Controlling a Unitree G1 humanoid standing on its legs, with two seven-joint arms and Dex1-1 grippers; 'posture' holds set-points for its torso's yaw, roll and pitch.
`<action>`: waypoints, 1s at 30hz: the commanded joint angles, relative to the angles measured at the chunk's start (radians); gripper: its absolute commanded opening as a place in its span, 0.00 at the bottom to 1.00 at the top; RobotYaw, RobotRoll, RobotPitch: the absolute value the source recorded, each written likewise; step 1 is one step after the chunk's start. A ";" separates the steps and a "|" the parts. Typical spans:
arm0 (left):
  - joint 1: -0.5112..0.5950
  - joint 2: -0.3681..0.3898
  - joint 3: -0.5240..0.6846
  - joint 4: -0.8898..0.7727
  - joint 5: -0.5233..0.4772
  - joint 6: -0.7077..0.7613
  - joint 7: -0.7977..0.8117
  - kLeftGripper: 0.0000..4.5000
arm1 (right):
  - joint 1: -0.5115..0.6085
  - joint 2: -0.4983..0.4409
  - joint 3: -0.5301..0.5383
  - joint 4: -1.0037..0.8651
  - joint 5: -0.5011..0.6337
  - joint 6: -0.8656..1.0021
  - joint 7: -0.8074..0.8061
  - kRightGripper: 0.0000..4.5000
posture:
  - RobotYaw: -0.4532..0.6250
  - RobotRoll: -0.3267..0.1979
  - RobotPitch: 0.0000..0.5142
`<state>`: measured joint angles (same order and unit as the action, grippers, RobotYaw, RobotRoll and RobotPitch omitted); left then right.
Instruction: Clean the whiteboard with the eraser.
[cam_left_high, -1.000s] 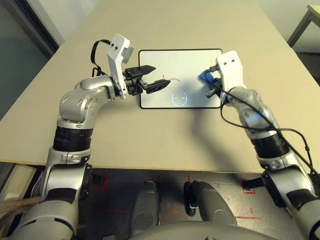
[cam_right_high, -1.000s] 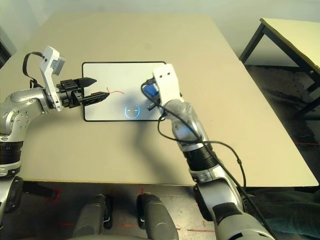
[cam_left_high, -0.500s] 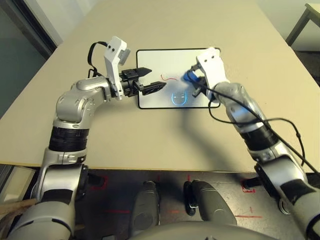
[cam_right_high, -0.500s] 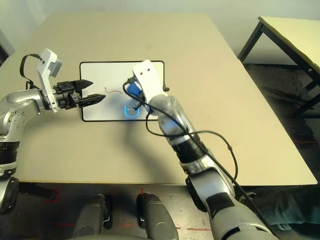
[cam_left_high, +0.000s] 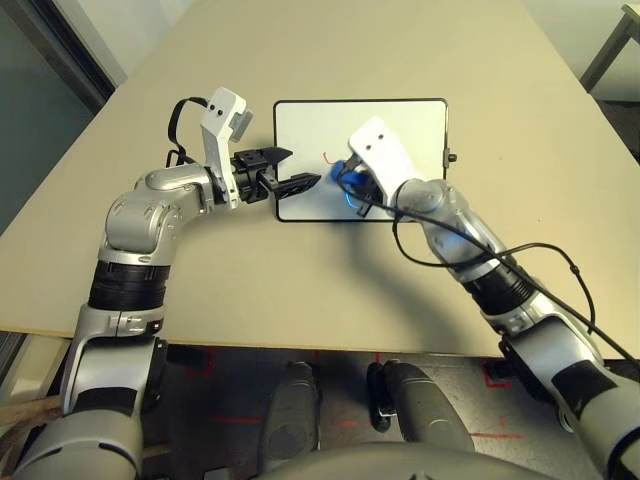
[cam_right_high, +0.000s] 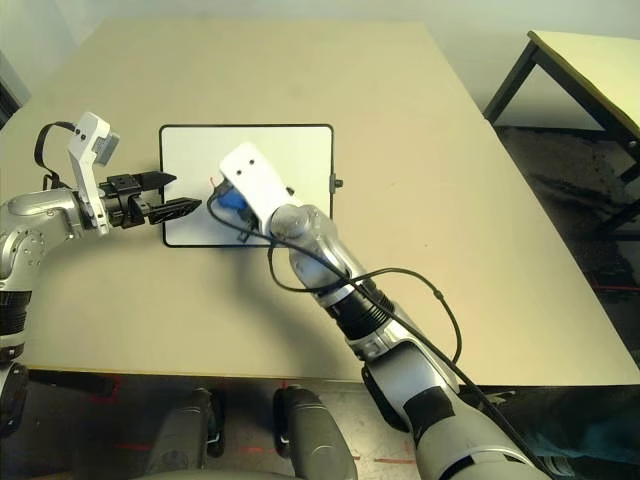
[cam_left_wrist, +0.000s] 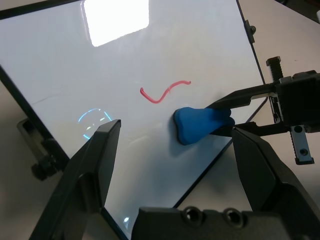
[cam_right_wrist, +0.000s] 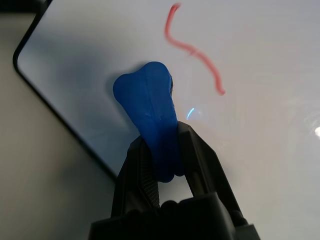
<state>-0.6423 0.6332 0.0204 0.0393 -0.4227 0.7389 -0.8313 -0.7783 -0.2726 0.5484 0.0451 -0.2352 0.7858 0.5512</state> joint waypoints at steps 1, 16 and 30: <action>0.008 0.007 -0.001 -0.012 0.002 0.009 -0.002 1.00 | -0.019 -0.027 -0.032 0.101 -0.022 0.034 -0.008 0.17 | 0.43 0.62 0.26; -0.001 0.007 -0.011 -0.009 0.000 0.009 -0.014 1.00 | -0.062 -0.101 -0.039 0.025 -0.036 0.152 0.042 0.17 | 0.42 0.62 0.25; 0.001 -0.007 -0.015 -0.019 -0.004 0.023 -0.013 1.00 | -0.094 -0.151 0.047 -0.044 -0.066 0.187 0.143 0.17 | 0.42 0.62 0.27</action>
<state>-0.6452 0.6274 0.0189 0.0373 -0.4262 0.7525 -0.8422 -0.8609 -0.4119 0.5769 -0.0320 -0.2874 0.9572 0.6869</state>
